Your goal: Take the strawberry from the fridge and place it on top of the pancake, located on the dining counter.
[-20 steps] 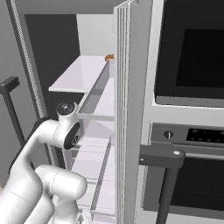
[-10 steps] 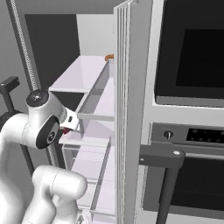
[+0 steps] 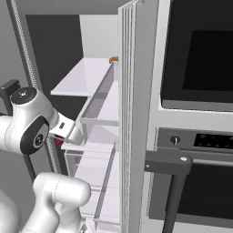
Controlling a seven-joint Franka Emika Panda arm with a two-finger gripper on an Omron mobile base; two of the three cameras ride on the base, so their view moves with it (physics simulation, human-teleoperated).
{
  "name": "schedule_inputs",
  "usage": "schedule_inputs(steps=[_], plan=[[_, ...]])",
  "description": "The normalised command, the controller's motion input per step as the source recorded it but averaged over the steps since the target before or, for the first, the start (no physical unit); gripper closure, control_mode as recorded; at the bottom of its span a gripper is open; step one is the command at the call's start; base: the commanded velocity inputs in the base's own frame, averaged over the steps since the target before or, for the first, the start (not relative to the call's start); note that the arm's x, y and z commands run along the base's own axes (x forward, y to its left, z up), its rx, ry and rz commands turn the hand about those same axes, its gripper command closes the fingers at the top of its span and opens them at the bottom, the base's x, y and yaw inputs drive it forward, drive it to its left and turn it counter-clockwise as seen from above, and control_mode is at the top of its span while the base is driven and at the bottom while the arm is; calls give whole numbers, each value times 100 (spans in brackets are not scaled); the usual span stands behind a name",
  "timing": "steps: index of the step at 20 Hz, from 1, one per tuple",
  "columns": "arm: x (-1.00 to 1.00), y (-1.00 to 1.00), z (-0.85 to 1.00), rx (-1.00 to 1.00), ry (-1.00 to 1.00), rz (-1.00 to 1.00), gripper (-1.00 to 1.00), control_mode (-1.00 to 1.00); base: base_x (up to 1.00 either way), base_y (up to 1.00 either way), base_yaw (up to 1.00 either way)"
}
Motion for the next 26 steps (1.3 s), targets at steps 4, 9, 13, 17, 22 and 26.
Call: schedule_inputs(steps=[4,9,13,17,22,26], plan=[[0,0,-9,0,-1,-1,100,-100,0,0,0],[0,0,0,0,0,0,100,-100,0,0,0],[-19,3,0,0,0,0,100,100,-20,6,0],[0,0,0,0,0,0,100,100,-98,31,0],[0,0,0,0,0,0,100,100,-100,43,-7],[0,0,0,0,0,0,100,100,-99,41,-37]])
